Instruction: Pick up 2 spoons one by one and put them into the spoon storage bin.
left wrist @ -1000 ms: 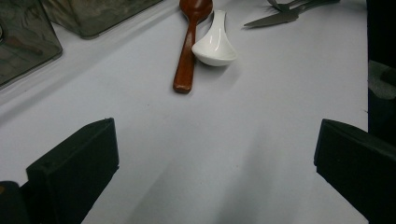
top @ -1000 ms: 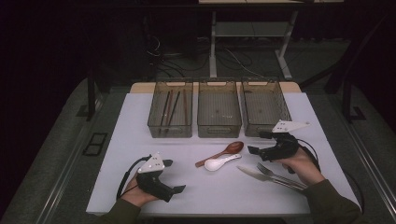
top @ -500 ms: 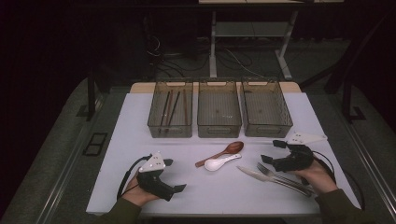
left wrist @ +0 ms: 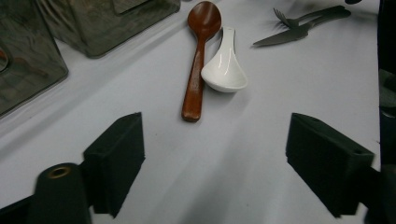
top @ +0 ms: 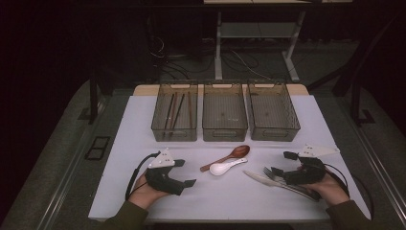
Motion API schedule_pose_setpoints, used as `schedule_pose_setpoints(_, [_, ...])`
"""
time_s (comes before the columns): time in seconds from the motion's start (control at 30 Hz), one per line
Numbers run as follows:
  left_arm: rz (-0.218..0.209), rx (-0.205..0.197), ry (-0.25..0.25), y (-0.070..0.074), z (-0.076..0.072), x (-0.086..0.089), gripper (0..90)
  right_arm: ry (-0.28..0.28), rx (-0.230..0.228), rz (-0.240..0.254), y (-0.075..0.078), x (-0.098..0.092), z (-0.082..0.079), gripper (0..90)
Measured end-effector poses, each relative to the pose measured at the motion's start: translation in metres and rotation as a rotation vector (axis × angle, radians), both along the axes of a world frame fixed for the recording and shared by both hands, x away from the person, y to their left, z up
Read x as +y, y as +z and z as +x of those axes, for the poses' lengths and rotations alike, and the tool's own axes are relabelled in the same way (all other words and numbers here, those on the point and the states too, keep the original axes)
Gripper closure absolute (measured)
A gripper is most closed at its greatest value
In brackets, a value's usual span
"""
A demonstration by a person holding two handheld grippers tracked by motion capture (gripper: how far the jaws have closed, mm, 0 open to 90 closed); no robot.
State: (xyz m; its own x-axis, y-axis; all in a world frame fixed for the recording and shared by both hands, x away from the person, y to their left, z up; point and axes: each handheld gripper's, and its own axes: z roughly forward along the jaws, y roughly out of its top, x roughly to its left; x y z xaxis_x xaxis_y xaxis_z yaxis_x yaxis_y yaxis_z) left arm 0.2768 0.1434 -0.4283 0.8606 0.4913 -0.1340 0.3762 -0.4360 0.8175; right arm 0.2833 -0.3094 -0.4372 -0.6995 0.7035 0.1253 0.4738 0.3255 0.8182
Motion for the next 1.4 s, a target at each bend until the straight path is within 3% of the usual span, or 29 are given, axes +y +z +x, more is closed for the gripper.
schedule_pose_setpoints(0.33, [-0.019, 0.019, 0.001, 0.004, 0.011, -0.010, 38.2, -0.004, -0.011, 0.001, 0.000, -0.001, 0.001, 16.1])
schedule_pose_setpoints(0.73, [-0.026, 0.027, -0.019, 0.000, 0.032, -0.031, 38.8, -0.004, -0.007, 0.003, 0.000, 0.000, 0.001, 16.1])
schedule_pose_setpoints(1.13, [0.019, 0.024, -0.050, -0.006, 0.045, -0.073, 40.2, -0.003, -0.010, 0.005, 0.000, -0.001, 0.001, 16.1])
schedule_pose_setpoints(1.4, [0.055, 0.027, -0.049, -0.010, 0.044, -0.083, 45.5, 0.005, -0.011, 0.007, 0.001, 0.000, 0.000, 16.1])
